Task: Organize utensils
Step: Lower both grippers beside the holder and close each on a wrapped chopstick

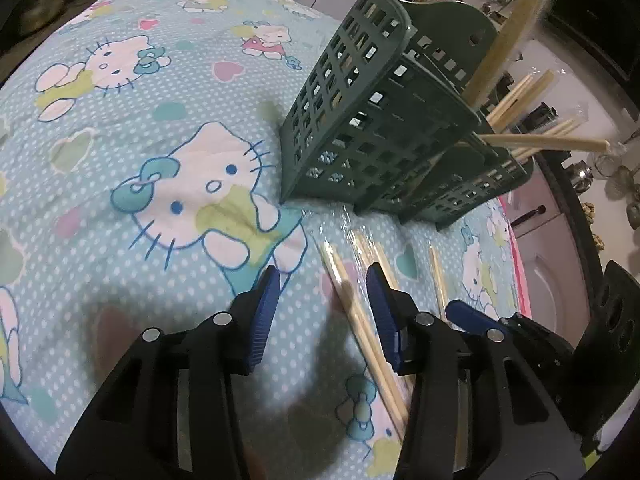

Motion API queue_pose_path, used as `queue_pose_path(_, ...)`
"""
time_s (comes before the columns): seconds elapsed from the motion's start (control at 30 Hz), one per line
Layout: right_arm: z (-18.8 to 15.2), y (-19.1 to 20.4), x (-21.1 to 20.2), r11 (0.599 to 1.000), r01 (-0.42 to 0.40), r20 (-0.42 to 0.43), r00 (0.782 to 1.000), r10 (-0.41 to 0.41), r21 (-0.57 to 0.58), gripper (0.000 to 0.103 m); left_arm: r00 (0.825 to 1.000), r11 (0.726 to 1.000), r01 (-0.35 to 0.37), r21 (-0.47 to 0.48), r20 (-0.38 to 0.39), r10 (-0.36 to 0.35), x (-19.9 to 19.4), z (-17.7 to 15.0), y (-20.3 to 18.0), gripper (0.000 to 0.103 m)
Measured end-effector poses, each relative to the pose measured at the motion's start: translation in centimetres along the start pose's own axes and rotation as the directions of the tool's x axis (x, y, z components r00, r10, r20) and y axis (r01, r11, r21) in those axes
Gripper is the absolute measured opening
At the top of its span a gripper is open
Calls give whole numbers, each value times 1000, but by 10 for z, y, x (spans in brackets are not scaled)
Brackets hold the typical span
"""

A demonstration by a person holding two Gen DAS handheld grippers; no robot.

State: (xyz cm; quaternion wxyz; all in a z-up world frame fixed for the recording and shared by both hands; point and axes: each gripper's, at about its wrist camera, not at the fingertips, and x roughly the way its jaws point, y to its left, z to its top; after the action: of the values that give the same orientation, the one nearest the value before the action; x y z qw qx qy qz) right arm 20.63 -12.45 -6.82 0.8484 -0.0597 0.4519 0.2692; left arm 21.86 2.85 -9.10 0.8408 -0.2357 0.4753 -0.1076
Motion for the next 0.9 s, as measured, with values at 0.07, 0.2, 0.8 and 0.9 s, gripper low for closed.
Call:
queue_pose_path(0.07,3,0,6,1000,-4,-13,1000,4,5,34,1000,1000,-9,0,-2,9,2,4,-1,36)
queue_pose_path(0.2,6,-2,16,1000,4,-35,999,-5,-1,31,1000,1000,-20,-11,-11,20,7,9,0,35)
queue_pose_path(0.8,28,-8,40,999,33,-60,998,-31,26,29,996,996,-82,-18,-19,82,19,24,6,16)
queue_pose_path(0.9,34,-7,43,999,12,-68,998,-9,35,31,998,997,-61,-37,-17,61,18,24,11,16)
